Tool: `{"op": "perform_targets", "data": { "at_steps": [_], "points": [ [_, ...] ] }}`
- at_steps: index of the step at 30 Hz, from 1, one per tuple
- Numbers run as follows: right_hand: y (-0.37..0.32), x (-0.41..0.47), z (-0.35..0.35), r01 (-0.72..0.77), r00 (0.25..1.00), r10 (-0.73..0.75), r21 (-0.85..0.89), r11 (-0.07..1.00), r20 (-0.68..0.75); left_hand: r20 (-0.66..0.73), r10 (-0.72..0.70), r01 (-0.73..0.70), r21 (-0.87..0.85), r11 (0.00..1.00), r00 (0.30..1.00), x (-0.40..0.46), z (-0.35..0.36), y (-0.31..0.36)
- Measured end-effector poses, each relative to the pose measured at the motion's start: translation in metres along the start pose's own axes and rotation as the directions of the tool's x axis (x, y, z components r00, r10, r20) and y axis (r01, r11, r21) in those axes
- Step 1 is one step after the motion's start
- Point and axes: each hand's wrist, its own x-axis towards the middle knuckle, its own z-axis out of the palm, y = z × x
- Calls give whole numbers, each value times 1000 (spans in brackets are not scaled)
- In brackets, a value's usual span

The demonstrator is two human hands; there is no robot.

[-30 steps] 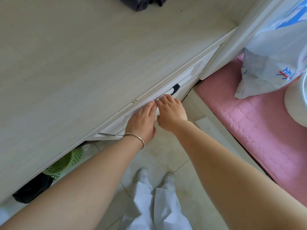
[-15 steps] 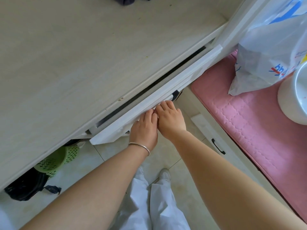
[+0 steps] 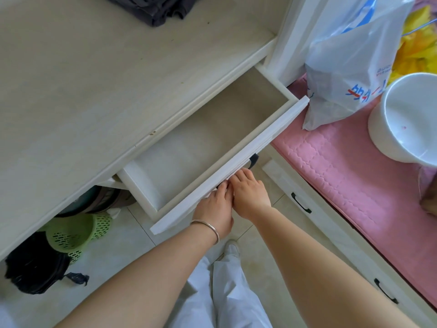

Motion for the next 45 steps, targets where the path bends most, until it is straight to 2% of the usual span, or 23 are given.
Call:
{"op": "perform_targets", "data": {
  "at_steps": [3, 6, 8, 9, 10, 12, 13, 14, 15, 17, 20, 21, 30, 45],
  "points": [
    [9, -17, 2, -22, 999, 21, 25, 999, 43, 70, 36, -39, 47, 998, 997, -9, 7, 13],
    [17, -29, 3, -48, 996, 45, 42, 998, 80, 101, 17, -16, -10, 1000, 995, -16, 10, 19],
    [21, -35, 3, -47, 994, 43, 45, 998, 98, -122, 163, -168, -31, 985, 979, -27, 6, 25],
    [23, -38, 4, -49, 994, 43, 51, 997, 102, -246, 238, -243, 7, 970, 940, -30, 6, 26],
    [25, -42, 5, -56, 993, 49, 62, 997, 107, -379, 352, -332, 119, 936, 856, -33, 8, 24],
    [29, -49, 6, -69, 992, 60, 80, 994, 113, -494, 424, -361, 223, 905, 759, -34, 5, 18],
    [30, -52, 7, -70, 992, 60, 84, 994, 114, -516, 395, -313, 242, 919, 760, -31, 4, 14],
    [31, -56, 7, -71, 991, 61, 88, 994, 117, -487, 304, -219, 225, 949, 819, -29, -1, 13],
    [32, -60, 8, -76, 990, 64, 98, 992, 122, -403, 197, -121, 207, 971, 894, -28, -6, 15],
    [34, -67, 8, -100, 987, 82, 125, 987, 137, -201, 54, -15, 189, 982, 978, -32, -19, 20],
    [40, -76, 10, -119, 984, 98, 134, 984, 152, 75, -50, 43, 82, 996, 996, -32, -21, 33],
    [43, -80, 11, -123, 982, 102, 134, 983, 156, 102, -48, 43, 56, 998, 994, -31, -22, 36],
    [57, -102, 23, -173, 977, 145, 183, 968, 159, 174, -6, -1, 39, 999, 985, -43, -19, 57],
    [70, -117, 31, -225, 959, 193, 140, 964, 208, 262, 5, -11, 22, 1000, 965, -47, -14, 75]
  ]
}}
